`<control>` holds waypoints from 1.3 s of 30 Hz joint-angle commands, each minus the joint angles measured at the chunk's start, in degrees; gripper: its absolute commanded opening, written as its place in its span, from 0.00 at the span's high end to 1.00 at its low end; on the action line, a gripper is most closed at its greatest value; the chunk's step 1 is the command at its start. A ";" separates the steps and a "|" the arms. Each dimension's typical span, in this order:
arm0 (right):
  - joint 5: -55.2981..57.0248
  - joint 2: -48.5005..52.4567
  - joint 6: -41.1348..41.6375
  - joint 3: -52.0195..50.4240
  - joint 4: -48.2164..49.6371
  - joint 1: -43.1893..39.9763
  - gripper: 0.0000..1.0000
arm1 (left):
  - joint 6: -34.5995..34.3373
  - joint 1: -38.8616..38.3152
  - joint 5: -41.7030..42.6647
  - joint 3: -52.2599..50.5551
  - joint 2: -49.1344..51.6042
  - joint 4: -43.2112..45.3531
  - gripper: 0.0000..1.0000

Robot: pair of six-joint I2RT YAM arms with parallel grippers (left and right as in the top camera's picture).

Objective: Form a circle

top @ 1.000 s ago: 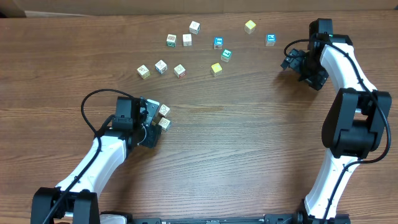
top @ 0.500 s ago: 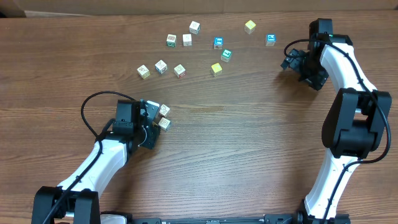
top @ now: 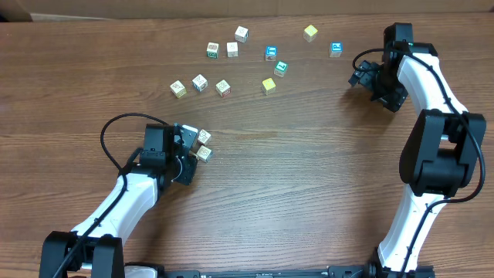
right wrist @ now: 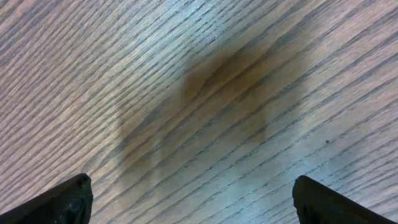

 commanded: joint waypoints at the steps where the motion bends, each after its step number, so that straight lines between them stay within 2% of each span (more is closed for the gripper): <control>1: -0.24 -0.74 0.02 1.07 0.15 0.02 0.00 | 0.87 -0.42 -0.44 -0.63 0.00 0.31 0.68; 27: -0.24 -0.74 0.00 1.07 0.17 0.02 0.00 | 0.87 -0.42 -3.17 -0.63 0.00 0.79 0.64; 34: -0.24 -0.74 0.02 1.07 0.15 0.02 0.00 | 0.85 -0.42 -3.15 -0.61 0.00 1.09 0.50; 39: -0.24 -0.74 0.02 1.07 0.15 0.02 0.00 | -0.44 -0.42 -2.32 1.49 -1.29 -1.20 0.46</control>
